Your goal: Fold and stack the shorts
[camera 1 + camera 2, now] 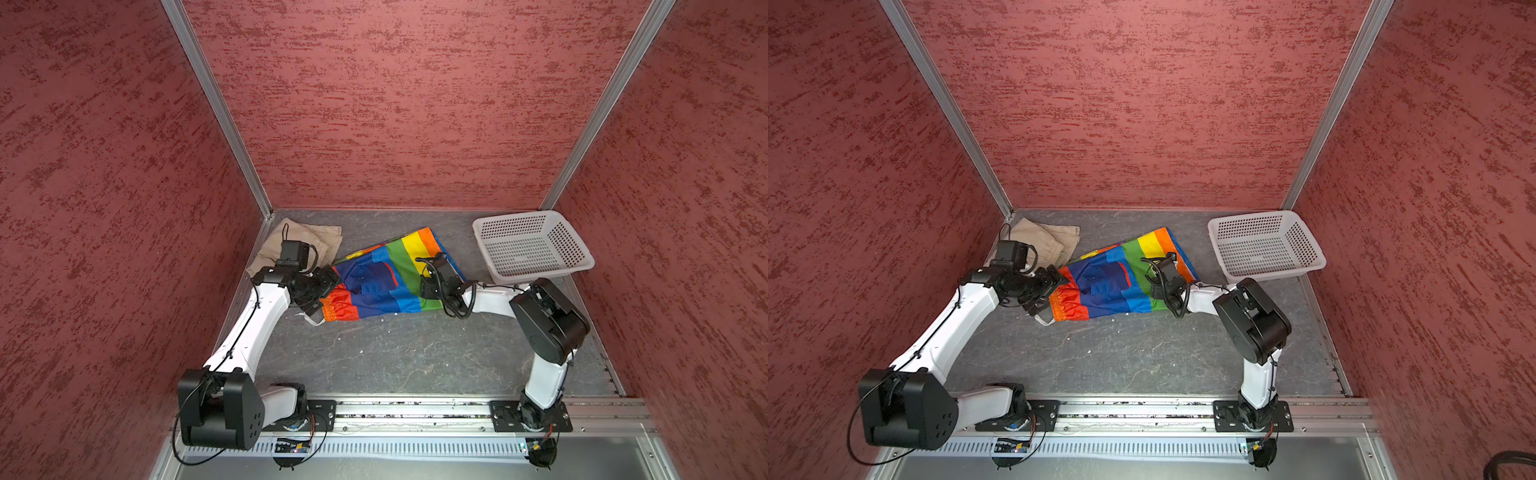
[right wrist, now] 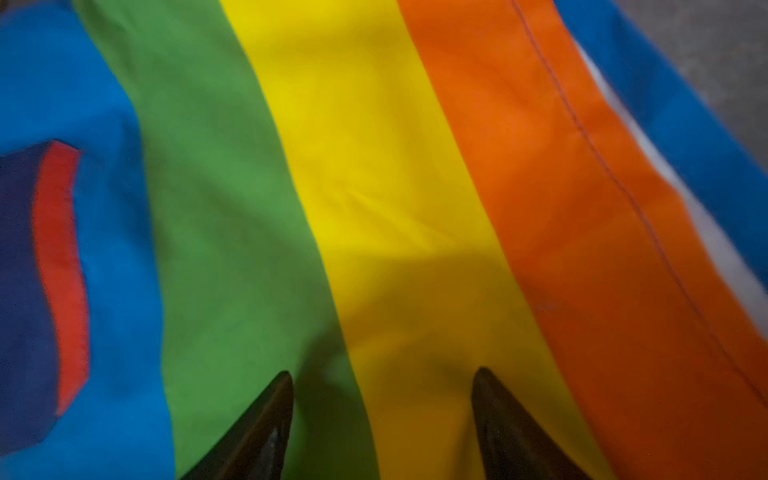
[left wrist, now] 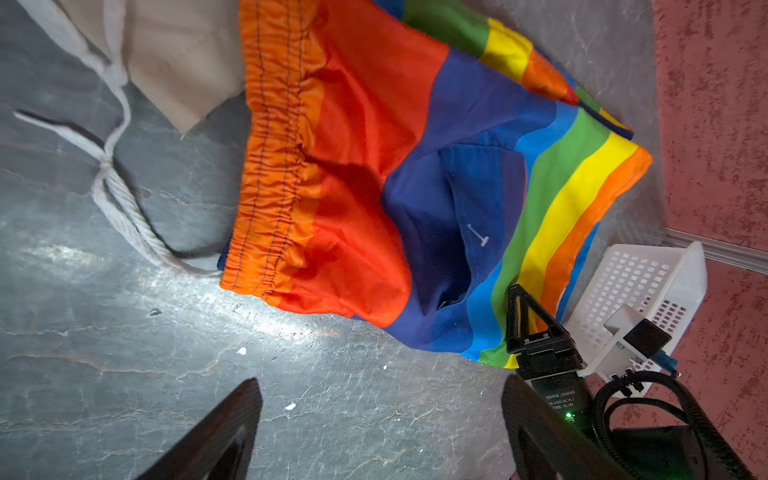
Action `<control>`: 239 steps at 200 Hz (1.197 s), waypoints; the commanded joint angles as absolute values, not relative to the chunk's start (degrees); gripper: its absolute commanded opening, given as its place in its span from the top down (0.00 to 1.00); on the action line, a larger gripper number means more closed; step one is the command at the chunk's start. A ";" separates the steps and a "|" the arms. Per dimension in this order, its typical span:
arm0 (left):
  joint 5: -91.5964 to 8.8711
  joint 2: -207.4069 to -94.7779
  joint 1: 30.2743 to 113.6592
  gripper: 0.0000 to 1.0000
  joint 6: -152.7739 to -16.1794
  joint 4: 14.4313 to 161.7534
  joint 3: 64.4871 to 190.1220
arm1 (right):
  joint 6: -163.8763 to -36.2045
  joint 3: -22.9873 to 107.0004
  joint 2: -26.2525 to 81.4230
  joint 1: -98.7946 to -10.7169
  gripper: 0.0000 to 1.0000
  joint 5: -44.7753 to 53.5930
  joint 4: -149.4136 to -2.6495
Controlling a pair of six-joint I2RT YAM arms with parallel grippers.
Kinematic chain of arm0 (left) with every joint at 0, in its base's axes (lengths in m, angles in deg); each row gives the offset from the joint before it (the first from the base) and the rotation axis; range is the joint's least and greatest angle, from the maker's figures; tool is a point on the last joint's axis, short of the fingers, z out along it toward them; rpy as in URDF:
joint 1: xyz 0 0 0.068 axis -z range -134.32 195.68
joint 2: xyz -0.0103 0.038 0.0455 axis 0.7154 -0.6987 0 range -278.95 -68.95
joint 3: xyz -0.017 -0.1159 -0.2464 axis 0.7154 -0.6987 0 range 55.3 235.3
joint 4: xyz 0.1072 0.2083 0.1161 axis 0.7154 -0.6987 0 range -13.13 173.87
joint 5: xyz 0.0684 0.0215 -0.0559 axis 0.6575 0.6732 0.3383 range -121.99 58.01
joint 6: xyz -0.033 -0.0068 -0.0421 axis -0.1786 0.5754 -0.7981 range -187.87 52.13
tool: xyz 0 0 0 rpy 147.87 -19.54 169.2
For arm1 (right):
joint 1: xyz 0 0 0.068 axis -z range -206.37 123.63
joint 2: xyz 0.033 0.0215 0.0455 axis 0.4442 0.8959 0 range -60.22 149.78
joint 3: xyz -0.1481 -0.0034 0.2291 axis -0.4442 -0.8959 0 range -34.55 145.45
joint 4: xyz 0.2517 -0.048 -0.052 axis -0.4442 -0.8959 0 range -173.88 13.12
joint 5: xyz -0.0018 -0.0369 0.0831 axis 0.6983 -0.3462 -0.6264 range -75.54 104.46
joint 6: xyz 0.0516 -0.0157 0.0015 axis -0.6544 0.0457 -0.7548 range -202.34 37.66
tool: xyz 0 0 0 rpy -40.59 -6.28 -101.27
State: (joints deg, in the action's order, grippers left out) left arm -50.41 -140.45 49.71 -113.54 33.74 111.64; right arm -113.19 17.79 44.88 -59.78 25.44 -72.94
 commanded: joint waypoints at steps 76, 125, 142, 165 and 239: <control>-50.13 -145.20 58.33 0.65 -118.67 44.20 104.05 | -127.50 -5.56 26.94 -57.64 0.35 23.12 -77.60; -49.05 -145.49 59.90 0.69 -118.21 44.84 105.83 | -125.11 2.43 13.14 -58.40 0.34 26.87 -89.70; -50.46 -146.44 60.24 0.74 -117.85 46.31 106.28 | -123.28 8.23 12.23 -59.65 0.35 28.53 -92.80; -51.60 -147.23 60.62 0.77 -118.52 47.16 105.42 | -124.73 10.99 12.51 -62.78 0.41 28.85 -91.04; -52.67 -150.47 58.25 0.90 -115.49 48.30 106.37 | -122.43 25.39 33.37 -73.87 0.98 23.23 -86.08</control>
